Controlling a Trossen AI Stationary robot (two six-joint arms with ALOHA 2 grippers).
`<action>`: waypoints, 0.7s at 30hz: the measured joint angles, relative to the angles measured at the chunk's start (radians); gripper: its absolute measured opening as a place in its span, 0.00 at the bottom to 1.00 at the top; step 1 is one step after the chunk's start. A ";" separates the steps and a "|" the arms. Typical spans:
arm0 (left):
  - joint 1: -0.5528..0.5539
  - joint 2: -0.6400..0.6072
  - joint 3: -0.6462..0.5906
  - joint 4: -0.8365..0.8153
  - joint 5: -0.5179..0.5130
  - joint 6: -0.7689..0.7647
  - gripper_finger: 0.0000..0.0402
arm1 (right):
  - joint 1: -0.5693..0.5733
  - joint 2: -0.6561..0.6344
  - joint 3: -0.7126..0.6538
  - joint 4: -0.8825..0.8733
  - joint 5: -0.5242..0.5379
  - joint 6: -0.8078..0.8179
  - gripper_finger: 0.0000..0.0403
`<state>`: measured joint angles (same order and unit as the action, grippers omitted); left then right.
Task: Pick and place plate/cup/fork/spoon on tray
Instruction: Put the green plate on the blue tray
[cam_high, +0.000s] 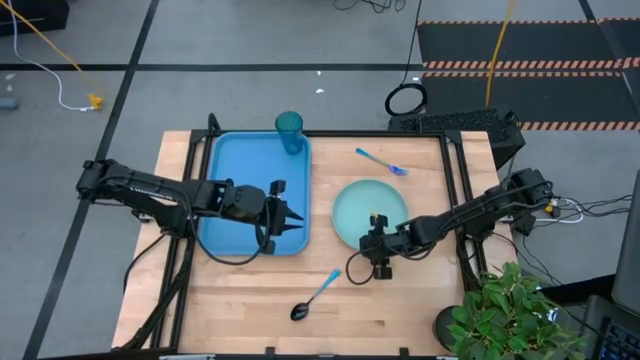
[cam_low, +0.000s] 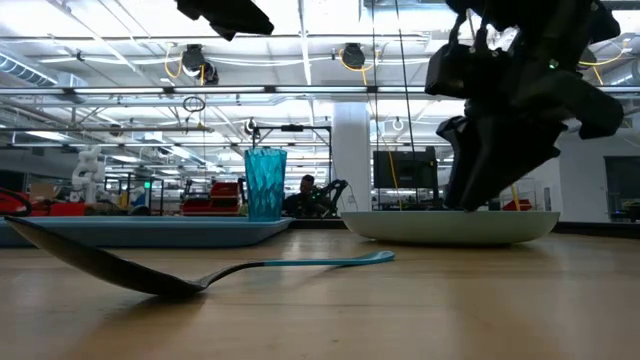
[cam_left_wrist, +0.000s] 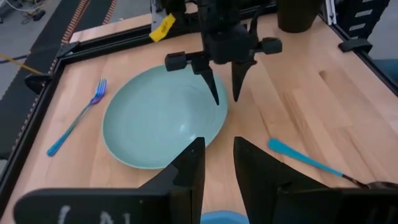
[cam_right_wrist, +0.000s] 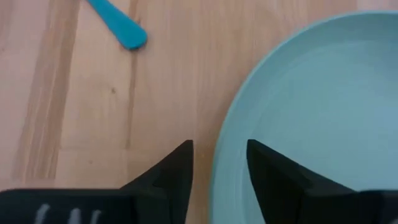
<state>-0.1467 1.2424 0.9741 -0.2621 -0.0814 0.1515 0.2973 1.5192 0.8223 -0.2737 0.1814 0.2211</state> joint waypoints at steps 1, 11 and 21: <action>0.000 0.000 0.000 0.004 0.000 0.000 0.22 | -0.004 0.000 0.000 -0.002 -0.001 -0.001 0.33; 0.000 0.000 0.000 0.014 0.000 -0.011 0.22 | -0.009 0.000 -0.007 -0.044 -0.003 -0.024 0.15; -0.013 0.000 0.000 0.034 0.001 -0.021 0.22 | -0.013 0.000 -0.032 -0.042 0.000 -0.002 0.19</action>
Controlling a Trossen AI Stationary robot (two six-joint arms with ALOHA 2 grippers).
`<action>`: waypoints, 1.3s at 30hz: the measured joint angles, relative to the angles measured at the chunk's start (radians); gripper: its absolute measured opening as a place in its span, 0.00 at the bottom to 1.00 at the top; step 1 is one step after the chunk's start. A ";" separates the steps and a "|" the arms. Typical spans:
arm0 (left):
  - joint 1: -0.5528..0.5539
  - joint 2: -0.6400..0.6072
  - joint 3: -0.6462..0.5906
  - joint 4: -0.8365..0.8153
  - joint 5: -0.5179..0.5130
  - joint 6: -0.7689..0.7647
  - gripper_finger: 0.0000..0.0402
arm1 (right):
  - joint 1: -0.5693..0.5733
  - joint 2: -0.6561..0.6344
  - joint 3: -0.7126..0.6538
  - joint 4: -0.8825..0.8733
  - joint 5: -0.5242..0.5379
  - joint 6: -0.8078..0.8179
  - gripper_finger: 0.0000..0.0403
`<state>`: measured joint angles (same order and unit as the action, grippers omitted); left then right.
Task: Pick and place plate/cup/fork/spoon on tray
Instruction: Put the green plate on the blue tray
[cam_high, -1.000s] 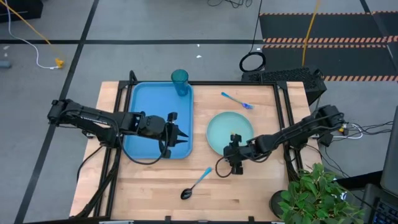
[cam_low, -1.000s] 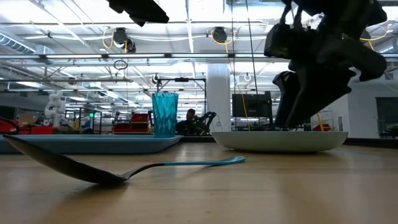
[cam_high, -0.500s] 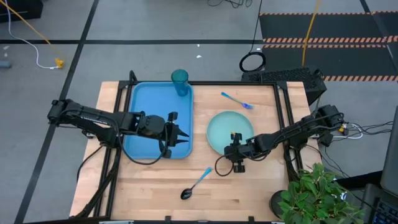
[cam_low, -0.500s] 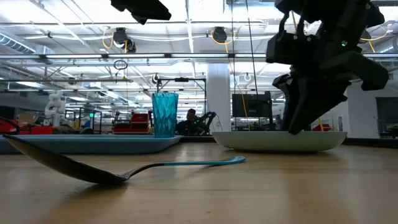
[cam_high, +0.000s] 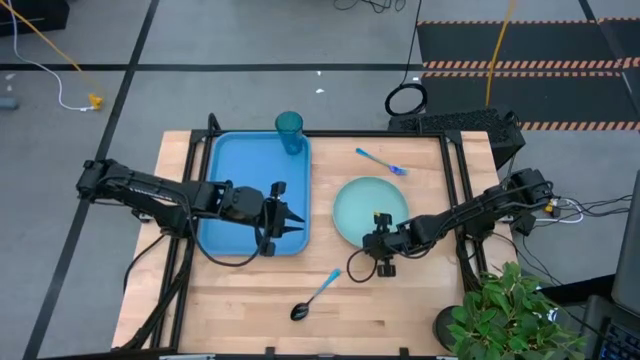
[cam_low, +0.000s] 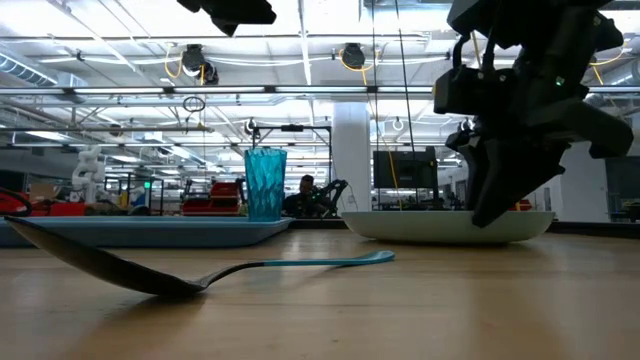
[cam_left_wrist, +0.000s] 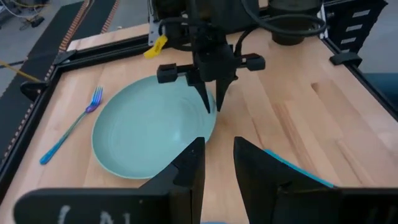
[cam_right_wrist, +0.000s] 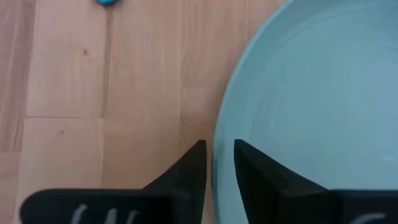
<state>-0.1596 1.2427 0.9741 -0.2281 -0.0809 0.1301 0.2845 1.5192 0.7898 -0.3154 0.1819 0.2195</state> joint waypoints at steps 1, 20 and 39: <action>0.000 0.000 0.000 0.003 0.000 0.002 0.22 | -0.003 0.000 0.000 0.000 -0.001 0.000 0.20; 0.000 0.000 0.000 0.025 0.000 0.024 0.22 | -0.005 -0.048 0.010 -0.030 -0.051 -0.034 0.01; -0.079 0.002 -0.043 0.065 -0.019 0.075 0.27 | 0.066 -0.135 0.154 -0.086 0.180 -0.240 0.00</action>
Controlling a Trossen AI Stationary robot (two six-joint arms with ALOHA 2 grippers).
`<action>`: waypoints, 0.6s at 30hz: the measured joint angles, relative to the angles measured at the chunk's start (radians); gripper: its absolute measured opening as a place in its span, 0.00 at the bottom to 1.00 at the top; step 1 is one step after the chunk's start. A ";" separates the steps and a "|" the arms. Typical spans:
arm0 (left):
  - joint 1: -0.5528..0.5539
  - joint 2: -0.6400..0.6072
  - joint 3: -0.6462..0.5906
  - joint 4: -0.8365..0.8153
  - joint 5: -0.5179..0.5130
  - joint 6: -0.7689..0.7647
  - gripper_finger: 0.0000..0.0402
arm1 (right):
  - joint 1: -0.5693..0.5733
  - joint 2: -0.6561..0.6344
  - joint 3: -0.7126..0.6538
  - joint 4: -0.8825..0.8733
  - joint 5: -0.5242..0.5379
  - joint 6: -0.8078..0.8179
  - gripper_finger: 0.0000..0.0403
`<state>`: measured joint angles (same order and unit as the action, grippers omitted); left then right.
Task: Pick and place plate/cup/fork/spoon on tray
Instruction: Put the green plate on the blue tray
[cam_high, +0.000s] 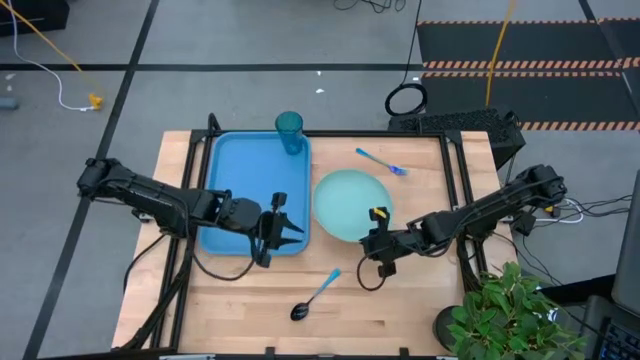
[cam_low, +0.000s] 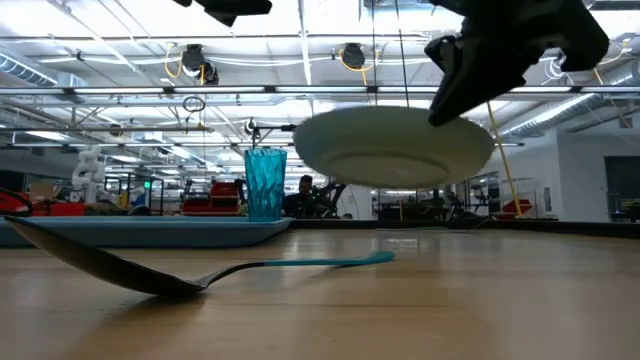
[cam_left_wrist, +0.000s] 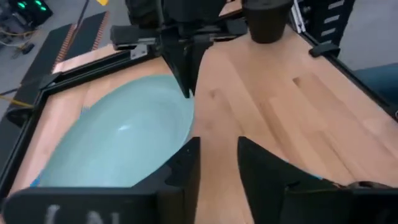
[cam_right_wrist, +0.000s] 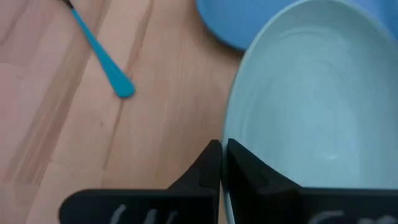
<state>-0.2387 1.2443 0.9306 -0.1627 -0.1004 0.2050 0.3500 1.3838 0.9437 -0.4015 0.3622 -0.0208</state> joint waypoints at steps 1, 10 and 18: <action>-0.012 0.002 0.000 0.000 -0.018 0.000 0.31 | 0.000 0.000 0.006 0.003 -0.001 -0.006 0.00; -0.111 0.104 -0.003 0.045 -0.176 0.062 0.60 | -0.001 0.000 0.011 0.158 -0.082 -0.166 0.00; -0.097 0.172 0.000 0.107 -0.190 0.119 0.55 | -0.007 0.000 0.011 0.206 -0.133 -0.267 0.00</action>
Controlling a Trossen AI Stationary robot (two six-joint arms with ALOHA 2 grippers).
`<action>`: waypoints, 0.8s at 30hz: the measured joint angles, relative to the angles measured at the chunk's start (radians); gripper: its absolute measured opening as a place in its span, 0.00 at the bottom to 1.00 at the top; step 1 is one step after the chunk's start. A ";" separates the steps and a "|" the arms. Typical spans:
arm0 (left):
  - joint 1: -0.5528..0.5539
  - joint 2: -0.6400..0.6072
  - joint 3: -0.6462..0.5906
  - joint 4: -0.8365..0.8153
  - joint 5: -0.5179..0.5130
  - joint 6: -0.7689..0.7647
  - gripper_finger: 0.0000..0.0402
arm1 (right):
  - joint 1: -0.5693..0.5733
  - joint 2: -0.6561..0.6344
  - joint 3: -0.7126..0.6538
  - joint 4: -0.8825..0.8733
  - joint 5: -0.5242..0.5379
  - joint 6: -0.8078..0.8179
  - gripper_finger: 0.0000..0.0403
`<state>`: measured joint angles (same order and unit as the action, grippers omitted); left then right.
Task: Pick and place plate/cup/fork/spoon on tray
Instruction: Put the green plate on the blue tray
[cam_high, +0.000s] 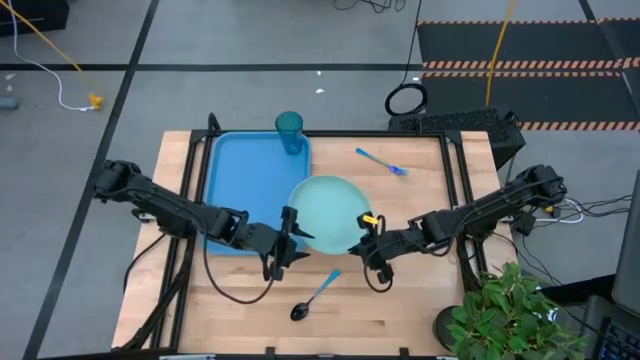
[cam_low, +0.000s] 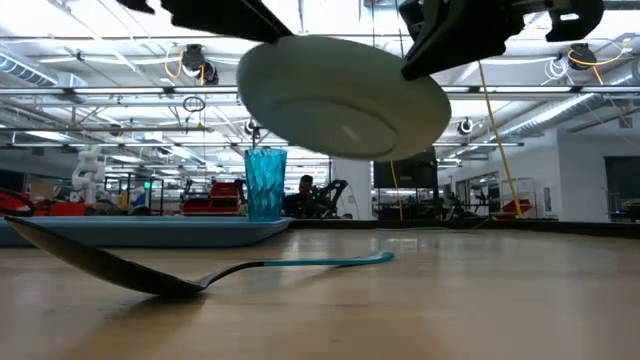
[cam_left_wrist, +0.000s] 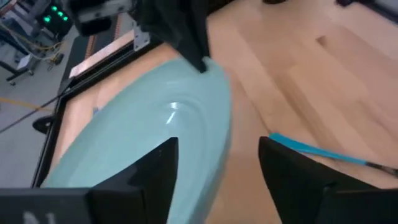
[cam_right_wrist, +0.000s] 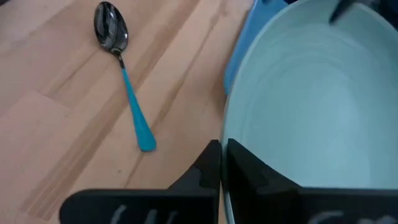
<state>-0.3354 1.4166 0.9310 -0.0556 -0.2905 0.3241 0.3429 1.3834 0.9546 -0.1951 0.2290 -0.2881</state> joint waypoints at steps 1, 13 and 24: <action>0.004 0.005 0.000 0.004 0.000 -0.001 0.52 | -0.004 0.000 0.000 0.003 -0.011 -0.005 0.00; 0.012 0.050 0.000 -0.030 0.004 -0.004 0.22 | -0.036 0.000 0.000 0.005 -0.054 -0.047 0.00; 0.012 0.051 -0.003 -0.042 0.022 0.038 0.03 | -0.037 -0.001 0.000 0.056 -0.040 -0.060 0.09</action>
<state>-0.3229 1.4673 0.9283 -0.0977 -0.2680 0.3616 0.3058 1.3823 0.9546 -0.1390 0.1890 -0.3478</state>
